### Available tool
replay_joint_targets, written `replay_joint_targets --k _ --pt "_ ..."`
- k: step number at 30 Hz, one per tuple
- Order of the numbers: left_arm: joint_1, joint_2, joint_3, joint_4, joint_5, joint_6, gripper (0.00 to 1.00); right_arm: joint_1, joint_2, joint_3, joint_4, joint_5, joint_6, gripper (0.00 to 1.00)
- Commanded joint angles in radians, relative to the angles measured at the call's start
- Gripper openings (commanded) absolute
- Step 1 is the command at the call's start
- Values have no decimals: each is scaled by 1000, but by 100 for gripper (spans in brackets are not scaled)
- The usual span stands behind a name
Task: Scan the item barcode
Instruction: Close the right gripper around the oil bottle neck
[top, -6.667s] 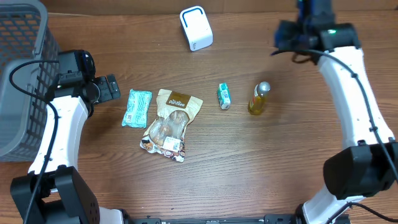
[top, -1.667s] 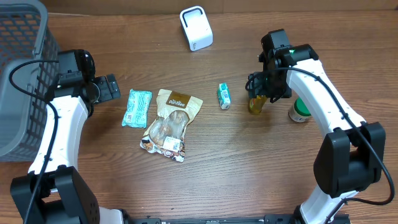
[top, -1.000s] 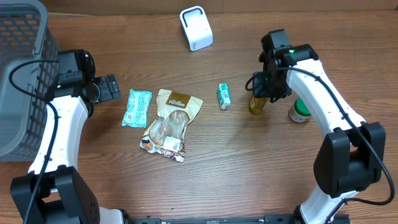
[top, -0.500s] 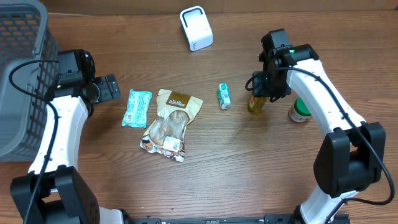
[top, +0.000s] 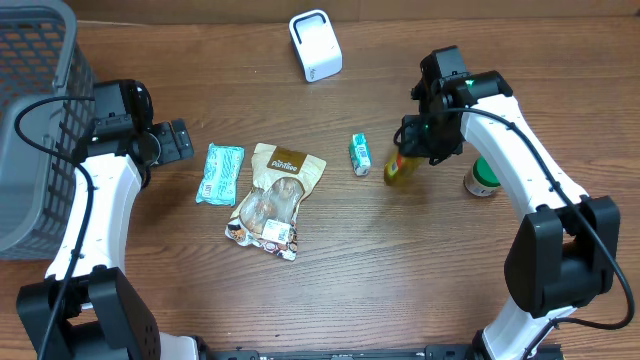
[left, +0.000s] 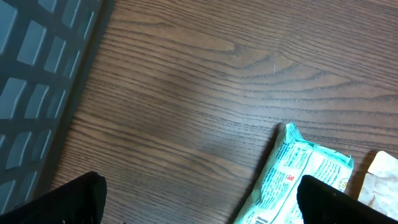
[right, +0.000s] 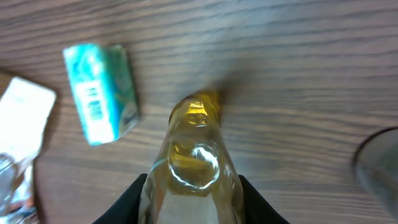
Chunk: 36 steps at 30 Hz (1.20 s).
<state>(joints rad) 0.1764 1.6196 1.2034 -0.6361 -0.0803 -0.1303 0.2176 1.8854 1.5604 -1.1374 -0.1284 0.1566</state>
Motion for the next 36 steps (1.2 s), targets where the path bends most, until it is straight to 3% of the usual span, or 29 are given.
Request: replay_joint_targets --k 1,5,10,16,21,26,36 --pt "-7 -15 20 1 -5 11 100 -22 -18 36 -21 -104 -5 27" --pt "-7 -15 20 1 -5 11 100 -45 -53 67 -66 -235 -62 26" --pt "-7 -15 20 1 -5 11 99 -93 -117 71 -120 -611 -226 28" --pt "-7 -15 20 1 -5 11 100 -147 -142 71 -199 -818 -244 28" --pt "-7 -15 20 1 -5 11 100 -161 -142 71 -239 -901 -248 26" --pt "-7 -15 20 1 -5 11 100 -161 -142 71 -318 -977 -374 26" --pt "-7 -15 20 1 -5 11 99 -161 -142 71 -335 -976 -375 26"
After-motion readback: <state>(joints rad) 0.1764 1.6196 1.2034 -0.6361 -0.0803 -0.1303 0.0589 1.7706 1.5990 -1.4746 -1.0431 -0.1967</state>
